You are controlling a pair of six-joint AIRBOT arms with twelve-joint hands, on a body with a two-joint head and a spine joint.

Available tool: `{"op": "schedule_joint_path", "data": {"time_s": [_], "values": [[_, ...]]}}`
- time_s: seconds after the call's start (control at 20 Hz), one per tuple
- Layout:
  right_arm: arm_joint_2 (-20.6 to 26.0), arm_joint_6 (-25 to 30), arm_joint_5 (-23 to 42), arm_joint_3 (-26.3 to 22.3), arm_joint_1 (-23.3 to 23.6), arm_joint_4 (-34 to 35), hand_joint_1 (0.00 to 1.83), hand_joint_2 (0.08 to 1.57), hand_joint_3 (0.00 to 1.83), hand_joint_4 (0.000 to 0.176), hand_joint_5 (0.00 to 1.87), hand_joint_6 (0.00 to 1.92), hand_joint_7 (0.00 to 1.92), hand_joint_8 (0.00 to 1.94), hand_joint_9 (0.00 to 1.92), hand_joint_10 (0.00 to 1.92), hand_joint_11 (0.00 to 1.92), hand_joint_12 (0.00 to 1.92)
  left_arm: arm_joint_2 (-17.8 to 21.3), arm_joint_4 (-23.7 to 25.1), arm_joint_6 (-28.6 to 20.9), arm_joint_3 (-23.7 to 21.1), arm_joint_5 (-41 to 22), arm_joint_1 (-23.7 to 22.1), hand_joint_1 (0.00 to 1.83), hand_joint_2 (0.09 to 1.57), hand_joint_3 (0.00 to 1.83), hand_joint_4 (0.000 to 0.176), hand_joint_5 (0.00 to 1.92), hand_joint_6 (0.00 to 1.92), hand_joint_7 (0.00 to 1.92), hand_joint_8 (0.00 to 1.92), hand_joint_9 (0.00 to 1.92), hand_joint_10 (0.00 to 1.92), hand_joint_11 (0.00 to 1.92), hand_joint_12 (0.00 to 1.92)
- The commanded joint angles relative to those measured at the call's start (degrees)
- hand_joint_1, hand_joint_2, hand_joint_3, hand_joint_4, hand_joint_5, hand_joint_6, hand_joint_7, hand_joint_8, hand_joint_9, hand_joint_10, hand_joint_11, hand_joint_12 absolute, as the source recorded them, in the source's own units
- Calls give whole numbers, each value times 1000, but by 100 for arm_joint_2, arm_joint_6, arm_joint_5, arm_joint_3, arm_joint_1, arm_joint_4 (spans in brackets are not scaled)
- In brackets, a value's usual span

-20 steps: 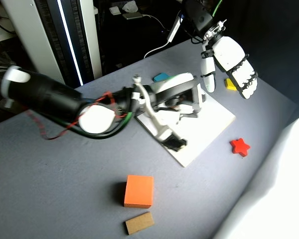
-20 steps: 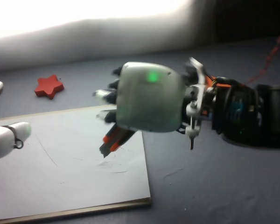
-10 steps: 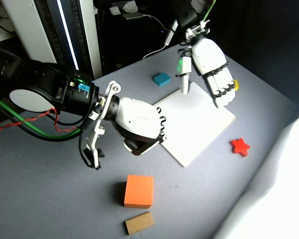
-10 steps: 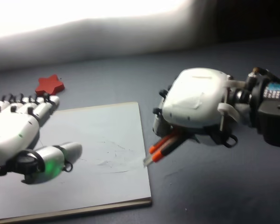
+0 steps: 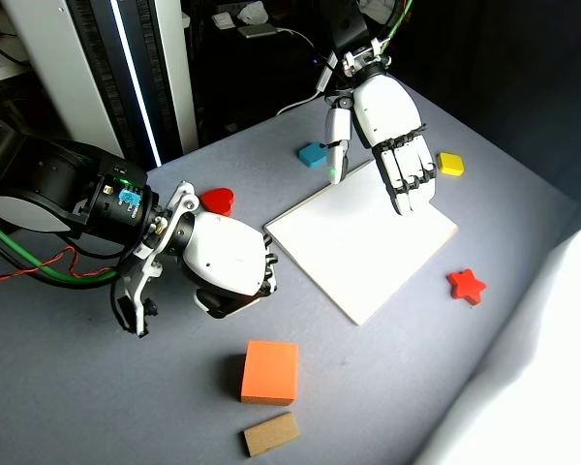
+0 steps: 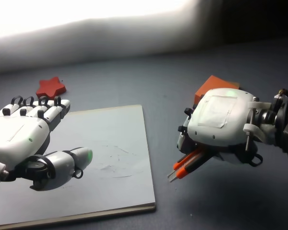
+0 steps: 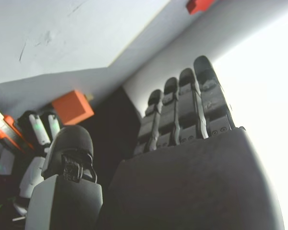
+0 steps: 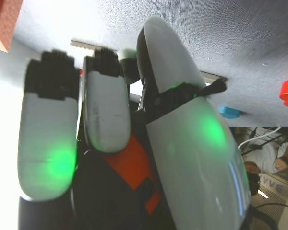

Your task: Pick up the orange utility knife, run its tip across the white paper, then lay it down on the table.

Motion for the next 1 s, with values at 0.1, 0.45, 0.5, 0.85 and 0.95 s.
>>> {"op": "schedule_joint_path", "data": {"time_s": [0.1, 0.45, 0.5, 0.85, 0.95], "values": [[21, -72, 590, 3, -48, -22, 1474, 1425, 0, 176, 1482, 1921, 1635, 1941, 1754, 1921, 1810, 1921, 30, 347, -20, 70, -460, 18, 25, 1312, 1, 14, 14, 0, 86, 1, 85, 1, 0, 409], [31, -121, 743, 4, -185, -22, 1048, 1492, 0, 0, 501, 1639, 543, 1913, 720, 1921, 737, 1921, 30, 361, -26, 142, -460, 39, 38, 1315, 1, 18, 2, 0, 81, 1, 73, 0, 0, 341], [31, -155, 785, 4, -188, -22, 1009, 1502, 0, 0, 463, 1696, 497, 1924, 498, 1921, 571, 1921, 30, 363, -26, 142, -461, 44, 31, 1315, 1, 18, 6, 1, 85, 2, 76, 1, 0, 369], [172, -203, 714, -48, -132, -27, 819, 1250, 0, 0, 2, 803, 125, 563, 10, 1115, 0, 1663, 31, 418, -111, 148, -510, 122, 37, 1313, 0, 18, 7, 2, 77, 4, 72, 5, 0, 365], [215, -207, 712, -102, -125, -42, 762, 1191, 0, 0, 2, 687, 190, 256, 0, 902, 0, 1453, 31, 418, -114, 151, -519, 125, 44, 1313, 0, 18, 10, 3, 87, 5, 79, 6, 0, 352]]}}
